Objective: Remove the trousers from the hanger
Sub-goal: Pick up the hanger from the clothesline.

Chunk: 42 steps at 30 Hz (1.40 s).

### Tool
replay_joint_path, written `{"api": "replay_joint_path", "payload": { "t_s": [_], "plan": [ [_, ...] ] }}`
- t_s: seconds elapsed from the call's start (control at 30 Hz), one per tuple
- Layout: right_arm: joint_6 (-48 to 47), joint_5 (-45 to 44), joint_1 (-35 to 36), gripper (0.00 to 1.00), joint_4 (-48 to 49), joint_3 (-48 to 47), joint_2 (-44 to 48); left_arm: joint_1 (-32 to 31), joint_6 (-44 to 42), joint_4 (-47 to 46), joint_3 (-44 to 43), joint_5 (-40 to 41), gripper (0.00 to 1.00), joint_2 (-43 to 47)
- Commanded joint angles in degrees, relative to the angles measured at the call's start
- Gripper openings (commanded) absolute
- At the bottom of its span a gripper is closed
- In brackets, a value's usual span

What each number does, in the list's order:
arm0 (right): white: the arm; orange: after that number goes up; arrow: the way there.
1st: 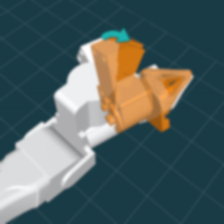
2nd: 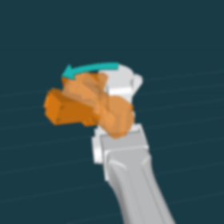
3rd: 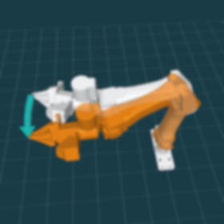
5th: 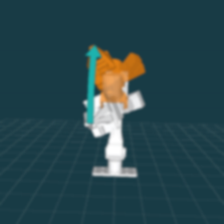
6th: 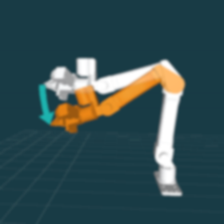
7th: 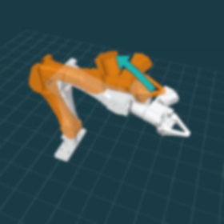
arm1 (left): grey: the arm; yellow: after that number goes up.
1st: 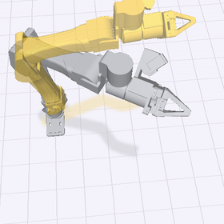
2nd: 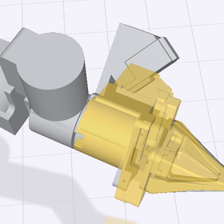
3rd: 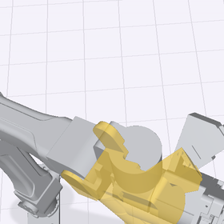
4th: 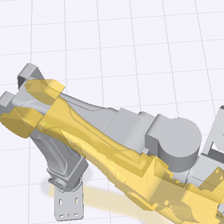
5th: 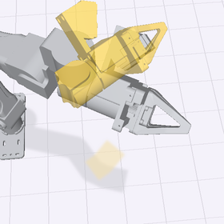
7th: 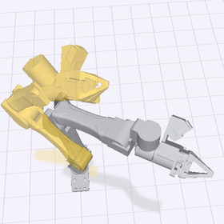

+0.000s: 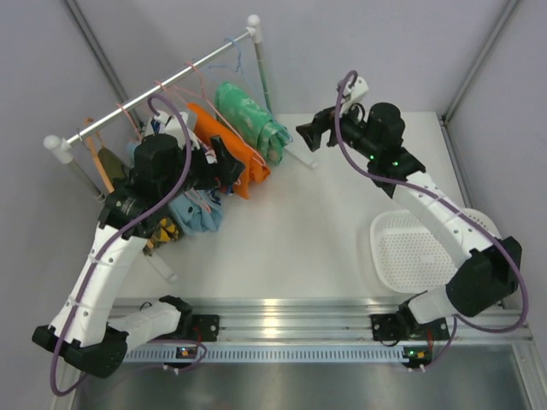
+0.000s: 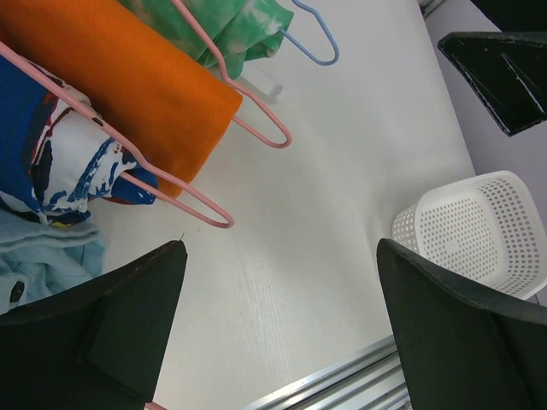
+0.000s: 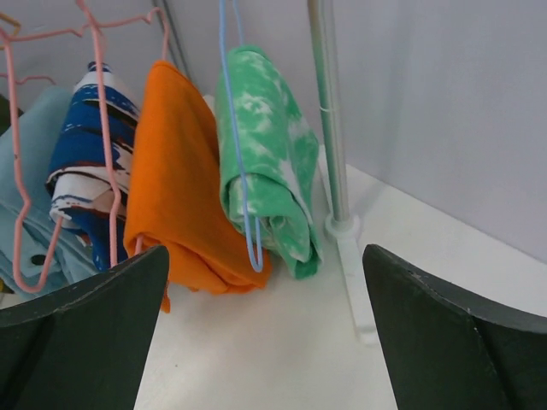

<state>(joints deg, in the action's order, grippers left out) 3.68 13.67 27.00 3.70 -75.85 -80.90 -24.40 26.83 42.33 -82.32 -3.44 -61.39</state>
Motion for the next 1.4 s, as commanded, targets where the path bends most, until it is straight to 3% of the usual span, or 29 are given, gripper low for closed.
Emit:
{"api": "replay_joint_path", "payload": {
  "t_s": [0.0, 0.17, 0.7, 1.37],
  "plan": [
    [-1.4, 10.3, 0.8, 0.95, 10.1, -5.6, -4.7, 0.2, -1.0, -3.7, 0.8, -0.9, 0.98, 0.7],
    [0.4, 17.4, 0.9, 0.87, 9.1, -13.6, -12.6, 0.2, -1.2, -3.7, 1.8, -1.8, 0.98, 0.7],
    [-4.3, 17.3, 2.7, 0.59, 8.5, -26.7, -28.2, 0.2, -2.1, -3.1, 3.8, 0.6, 0.98, 2.3],
    [-7.1, 13.7, 5.8, 0.50, 5.1, -33.7, -35.4, 0.2, -2.7, -2.8, 6.3, 3.0, 0.98, 4.3]
  ]
}}
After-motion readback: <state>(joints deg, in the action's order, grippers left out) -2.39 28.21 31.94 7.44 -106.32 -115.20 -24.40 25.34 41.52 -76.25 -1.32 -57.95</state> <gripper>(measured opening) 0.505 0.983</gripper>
